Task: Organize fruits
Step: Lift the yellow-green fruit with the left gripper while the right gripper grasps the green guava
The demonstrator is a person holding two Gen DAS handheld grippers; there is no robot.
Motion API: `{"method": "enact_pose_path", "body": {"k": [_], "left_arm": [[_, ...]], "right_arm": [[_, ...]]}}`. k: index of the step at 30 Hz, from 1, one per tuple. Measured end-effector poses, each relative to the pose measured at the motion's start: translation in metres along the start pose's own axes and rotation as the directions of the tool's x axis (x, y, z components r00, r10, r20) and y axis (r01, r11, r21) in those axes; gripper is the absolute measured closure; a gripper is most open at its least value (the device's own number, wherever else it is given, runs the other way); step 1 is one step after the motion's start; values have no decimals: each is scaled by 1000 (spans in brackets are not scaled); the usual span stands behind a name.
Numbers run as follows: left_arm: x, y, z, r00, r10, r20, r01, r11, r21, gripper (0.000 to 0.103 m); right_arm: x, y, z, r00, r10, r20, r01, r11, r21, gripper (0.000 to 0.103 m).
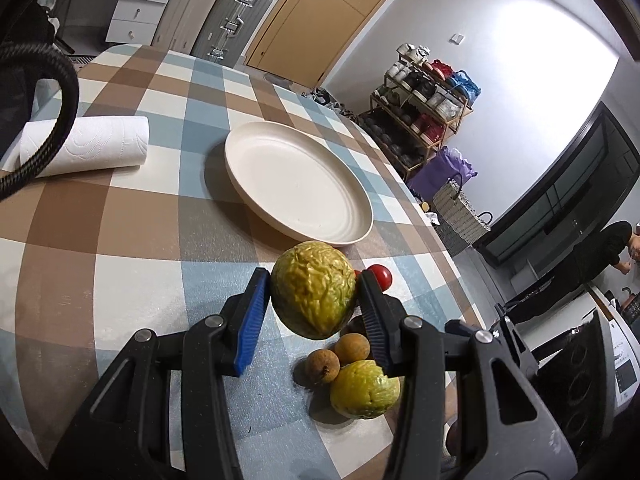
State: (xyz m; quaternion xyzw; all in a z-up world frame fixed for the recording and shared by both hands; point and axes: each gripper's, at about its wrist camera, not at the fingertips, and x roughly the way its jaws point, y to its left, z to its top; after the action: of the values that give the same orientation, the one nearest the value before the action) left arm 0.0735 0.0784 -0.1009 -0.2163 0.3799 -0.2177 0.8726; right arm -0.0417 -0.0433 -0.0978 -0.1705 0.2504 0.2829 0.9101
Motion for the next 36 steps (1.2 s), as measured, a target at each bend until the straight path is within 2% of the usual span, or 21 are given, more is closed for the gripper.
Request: {"method": "enact_pose_path", "body": {"k": [9,16,19,21,22,27,32,36], "left_arm": [[-12,-1,-4,1000,2,16,-2,1000,2,61],[-15,1,-3,1000,1,22,-1,1000,0,61],[-16,1,-3,1000,0,23,0,1000,-1,61],[-16,2,-3,1000,1,23,-1,1000,-2,61],[-17,2,-4,1000,1,24,-1,1000,-3,61],[-21,3,-5,1000,0,27,0,1000,-5,61],[-22,4,-5,1000,0,28,0,1000,-9,61],[-23,4,-5,1000,1,28,0,1000,-10,61]], "right_arm": [[13,18,-3,998,-53,-26,51,994,-102,1],[26,24,-3,994,-100,-49,90,981,-171,10],[29,25,-4,992,-115,-56,103,977,-188,10],[29,27,-4,992,-116,-57,102,975,-196,18],[30,28,-5,991,-114,-63,99,974,-201,26],[36,30,-7,990,-113,-87,92,972,-217,35],[38,29,-9,988,-113,-107,88,973,-216,53],[38,27,-10,988,-113,-105,89,973,-212,55]]}}
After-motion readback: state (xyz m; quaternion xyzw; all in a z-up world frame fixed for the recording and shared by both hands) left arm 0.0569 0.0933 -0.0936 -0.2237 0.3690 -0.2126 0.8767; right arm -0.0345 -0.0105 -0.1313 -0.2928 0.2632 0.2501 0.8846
